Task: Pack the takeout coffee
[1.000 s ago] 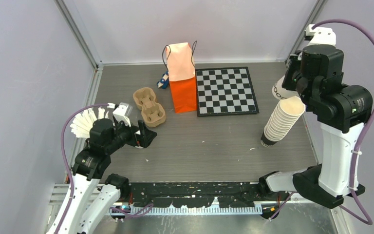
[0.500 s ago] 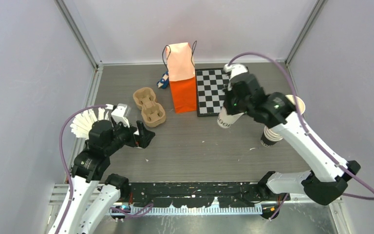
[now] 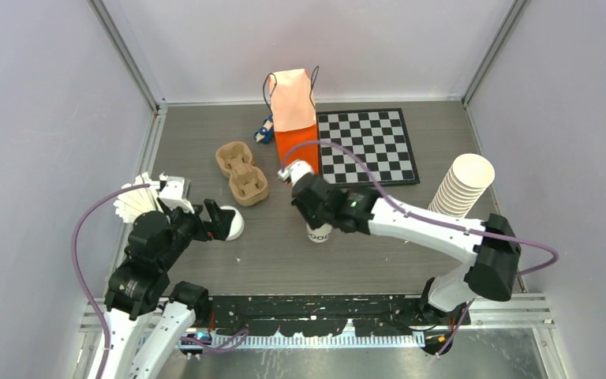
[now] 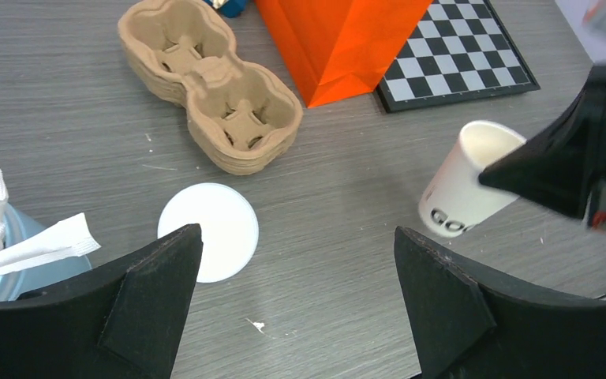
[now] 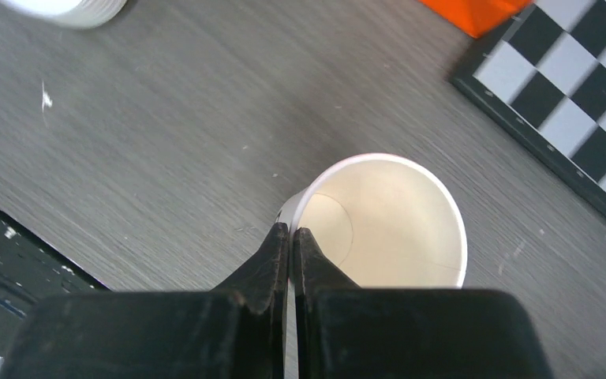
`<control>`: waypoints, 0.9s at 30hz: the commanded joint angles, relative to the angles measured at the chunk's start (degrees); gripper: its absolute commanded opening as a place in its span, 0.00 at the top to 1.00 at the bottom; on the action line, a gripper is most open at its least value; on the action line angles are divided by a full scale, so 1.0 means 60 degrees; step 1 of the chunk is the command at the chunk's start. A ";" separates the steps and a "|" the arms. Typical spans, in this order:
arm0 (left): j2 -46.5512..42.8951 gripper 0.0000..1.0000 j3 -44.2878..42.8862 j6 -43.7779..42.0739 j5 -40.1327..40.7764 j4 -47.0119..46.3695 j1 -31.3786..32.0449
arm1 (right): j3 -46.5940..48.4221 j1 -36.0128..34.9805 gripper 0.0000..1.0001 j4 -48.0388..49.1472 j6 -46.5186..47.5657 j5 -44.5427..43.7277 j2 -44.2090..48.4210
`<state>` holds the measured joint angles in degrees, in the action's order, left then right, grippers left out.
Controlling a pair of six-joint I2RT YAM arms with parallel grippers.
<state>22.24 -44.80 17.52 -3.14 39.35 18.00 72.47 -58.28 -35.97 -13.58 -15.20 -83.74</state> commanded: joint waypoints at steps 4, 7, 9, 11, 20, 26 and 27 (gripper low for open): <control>-0.0025 0.07 -0.0302 -0.0049 0.0737 -0.0072 0.0010 | -0.0899 -0.1599 1.00 0.2081 0.1292 -0.1680 -0.0445; -0.0063 0.07 -0.0270 -0.0070 0.0785 -0.0124 0.0003 | -0.1234 -0.1875 0.98 0.2495 0.1329 -0.1668 -0.0476; -0.0037 0.07 -0.0283 -0.0078 0.0784 -0.0119 0.0003 | -0.1294 -0.2012 0.95 0.2581 0.1303 -0.1660 -0.0553; 0.0002 0.07 -0.0276 -0.0078 0.0744 -0.0118 0.0003 | -0.1229 -0.2155 0.88 0.2505 0.1210 -0.1839 -0.0620; 0.0247 0.07 -0.0240 -0.0114 0.0582 -0.0164 0.0003 | -0.0623 -0.2264 0.61 0.1164 0.0222 -0.1795 0.0288; 0.1052 0.08 -0.0197 -0.0088 -0.0154 -0.0379 0.0003 | -0.0426 -0.2267 0.47 0.0362 -0.0593 -0.1930 0.1476; 0.1285 0.09 -0.0210 -0.0055 -0.0325 -0.0427 0.0003 | -0.0463 -0.2267 0.45 0.0299 -0.0723 -0.1990 0.1719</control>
<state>25.98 -44.82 17.52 -1.06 39.59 18.00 66.89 -71.53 -31.83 -12.86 -24.88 -80.27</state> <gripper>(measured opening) 0.924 0.508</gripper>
